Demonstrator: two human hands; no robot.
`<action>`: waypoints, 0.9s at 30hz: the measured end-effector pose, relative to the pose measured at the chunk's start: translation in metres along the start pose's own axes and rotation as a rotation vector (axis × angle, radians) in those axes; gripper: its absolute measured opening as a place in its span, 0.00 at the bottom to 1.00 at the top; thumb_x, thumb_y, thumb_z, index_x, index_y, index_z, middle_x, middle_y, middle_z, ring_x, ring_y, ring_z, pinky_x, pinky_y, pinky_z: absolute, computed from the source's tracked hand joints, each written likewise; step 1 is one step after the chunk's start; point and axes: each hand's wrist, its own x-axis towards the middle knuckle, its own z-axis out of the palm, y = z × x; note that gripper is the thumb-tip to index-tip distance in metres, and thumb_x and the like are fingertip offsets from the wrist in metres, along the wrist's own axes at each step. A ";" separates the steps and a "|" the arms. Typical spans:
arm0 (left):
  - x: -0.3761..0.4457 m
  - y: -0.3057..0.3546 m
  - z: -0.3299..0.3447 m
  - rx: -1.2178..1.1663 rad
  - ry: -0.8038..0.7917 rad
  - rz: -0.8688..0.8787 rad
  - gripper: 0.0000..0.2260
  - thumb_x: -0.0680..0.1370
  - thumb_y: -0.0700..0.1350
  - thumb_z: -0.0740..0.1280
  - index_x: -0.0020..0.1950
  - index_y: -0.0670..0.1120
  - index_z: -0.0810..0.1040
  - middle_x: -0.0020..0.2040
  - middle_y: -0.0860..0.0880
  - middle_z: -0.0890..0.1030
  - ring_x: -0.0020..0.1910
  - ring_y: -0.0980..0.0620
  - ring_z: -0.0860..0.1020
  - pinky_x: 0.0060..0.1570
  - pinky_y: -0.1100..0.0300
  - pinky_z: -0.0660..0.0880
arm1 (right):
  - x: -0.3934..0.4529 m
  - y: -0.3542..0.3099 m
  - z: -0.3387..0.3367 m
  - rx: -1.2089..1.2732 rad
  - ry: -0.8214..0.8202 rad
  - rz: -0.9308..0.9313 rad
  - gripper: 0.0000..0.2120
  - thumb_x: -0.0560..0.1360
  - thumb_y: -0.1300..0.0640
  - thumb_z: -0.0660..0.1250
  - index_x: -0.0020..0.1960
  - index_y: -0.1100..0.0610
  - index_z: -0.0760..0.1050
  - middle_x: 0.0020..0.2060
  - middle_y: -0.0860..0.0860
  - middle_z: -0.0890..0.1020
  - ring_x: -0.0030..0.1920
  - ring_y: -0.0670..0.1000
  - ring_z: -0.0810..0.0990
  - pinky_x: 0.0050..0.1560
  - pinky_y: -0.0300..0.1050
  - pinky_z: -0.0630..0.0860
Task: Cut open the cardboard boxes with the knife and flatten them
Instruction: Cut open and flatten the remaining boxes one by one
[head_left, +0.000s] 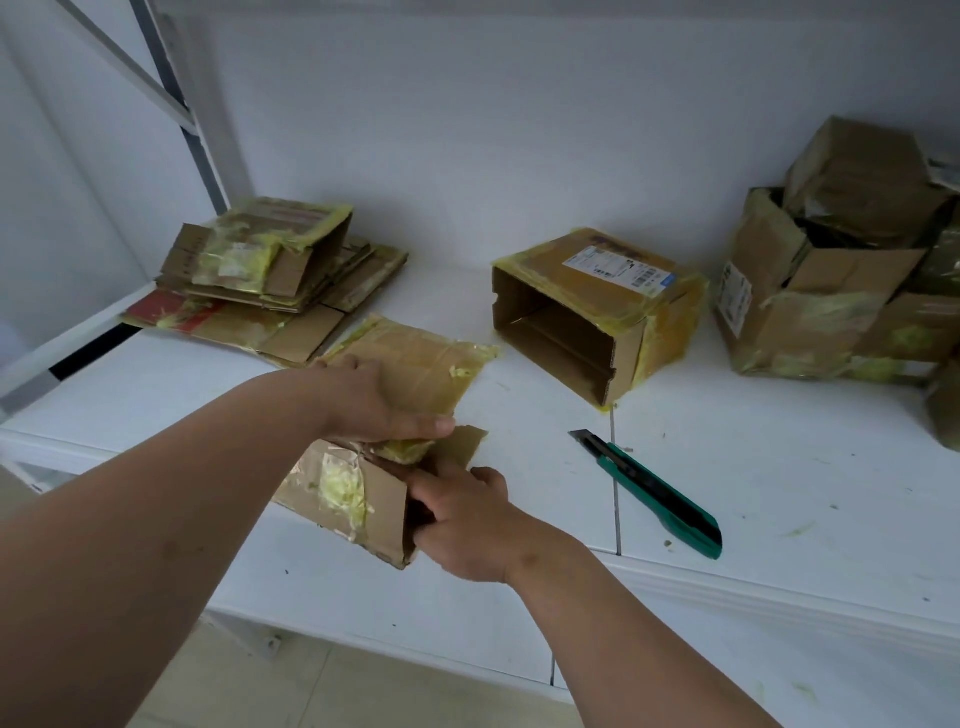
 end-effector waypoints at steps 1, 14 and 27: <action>-0.003 0.000 -0.002 0.030 -0.006 0.003 0.77 0.36 0.87 0.46 0.80 0.48 0.47 0.81 0.48 0.47 0.78 0.40 0.51 0.74 0.42 0.57 | 0.002 0.000 0.002 -0.033 0.012 -0.007 0.27 0.77 0.60 0.58 0.73 0.43 0.63 0.69 0.49 0.64 0.70 0.53 0.59 0.74 0.48 0.46; -0.023 0.009 -0.019 -0.363 0.107 0.118 0.28 0.72 0.64 0.60 0.64 0.47 0.74 0.61 0.45 0.74 0.58 0.45 0.71 0.58 0.51 0.70 | 0.004 0.029 0.001 -0.003 0.292 0.045 0.28 0.76 0.41 0.65 0.75 0.40 0.64 0.64 0.48 0.70 0.68 0.53 0.64 0.71 0.51 0.61; -0.039 -0.006 -0.018 -0.631 0.141 0.189 0.15 0.80 0.52 0.62 0.56 0.42 0.78 0.53 0.42 0.74 0.48 0.47 0.72 0.46 0.53 0.67 | 0.014 0.032 -0.011 0.143 0.690 0.261 0.44 0.71 0.35 0.70 0.78 0.48 0.54 0.72 0.48 0.67 0.72 0.53 0.66 0.71 0.57 0.63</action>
